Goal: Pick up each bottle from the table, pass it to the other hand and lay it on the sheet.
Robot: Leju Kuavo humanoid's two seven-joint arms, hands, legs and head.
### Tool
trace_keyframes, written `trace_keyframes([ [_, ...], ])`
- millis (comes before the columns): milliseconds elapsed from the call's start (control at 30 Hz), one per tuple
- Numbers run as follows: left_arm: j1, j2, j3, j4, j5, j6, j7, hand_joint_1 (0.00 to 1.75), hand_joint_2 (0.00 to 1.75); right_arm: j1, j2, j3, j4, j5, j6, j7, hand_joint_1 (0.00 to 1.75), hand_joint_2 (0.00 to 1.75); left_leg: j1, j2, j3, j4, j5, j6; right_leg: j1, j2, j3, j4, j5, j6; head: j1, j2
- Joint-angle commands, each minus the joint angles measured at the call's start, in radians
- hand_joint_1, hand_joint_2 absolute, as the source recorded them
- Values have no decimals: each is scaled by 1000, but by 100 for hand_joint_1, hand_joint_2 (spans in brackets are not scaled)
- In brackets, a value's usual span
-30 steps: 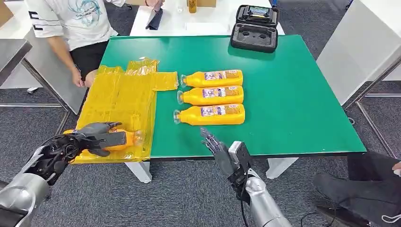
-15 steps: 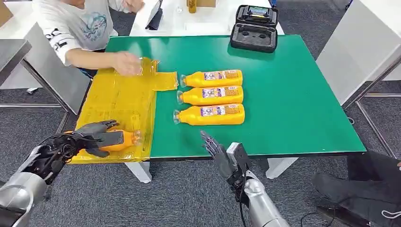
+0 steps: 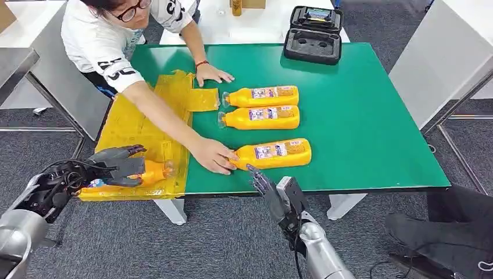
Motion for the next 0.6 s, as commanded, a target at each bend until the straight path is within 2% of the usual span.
trace_keyframes([
  [33, -14, 59, -52, -49, 39, -50, -37, 0, 0, -33, -6, 0, 75, -12, -13, 17, 0, 0, 1, 1, 1, 0, -1, -1, 1, 1, 1, 0, 0, -1, 0, 0],
  [167, -12, 80, -54, -81, 65, -71, -50, 0, 0, -45, -3, 4, 91, -14, -17, 19, 0, 0, 2, 2, 2, 0, -1, -2, 2, 2, 2, -1, 0, -2, 0, 0],
  [333, -31, 47, -39, -74, 81, -50, -31, 0, 0, -39, -2, 3, 83, -20, -20, 24, 0, 0, 2, -1, 0, 1, -1, -2, 2, -1, 1, 0, -1, -1, -1, 0],
  [500, 11, -42, 60, -102, 132, 151, -27, 0, 0, -17, -7, 7, 51, -19, -23, 14, 0, 0, 1, -2, 1, 0, 0, -1, 1, -2, 1, -1, 0, -1, 0, 0],
  [533, 46, -76, 122, -137, 178, 240, -57, 0, 0, -11, -7, 9, 34, -12, -33, 7, 0, 0, 1, -2, 0, 0, 0, -1, 1, -2, 1, -1, 0, -1, 0, 0],
  [567, 85, -113, 167, -175, 212, 255, -83, 0, 0, -5, -11, 18, 8, -2, -32, 5, 0, 0, 1, -4, 1, -1, 0, -1, 1, -4, 3, -2, -1, -1, 0, 0],
  [600, 95, -121, 166, -184, 211, 262, -80, 0, 0, -5, -10, 18, 3, -3, -30, 8, 0, 0, 1, -3, 2, -1, 0, -1, 1, -3, 3, -2, -1, -1, 0, 0],
])
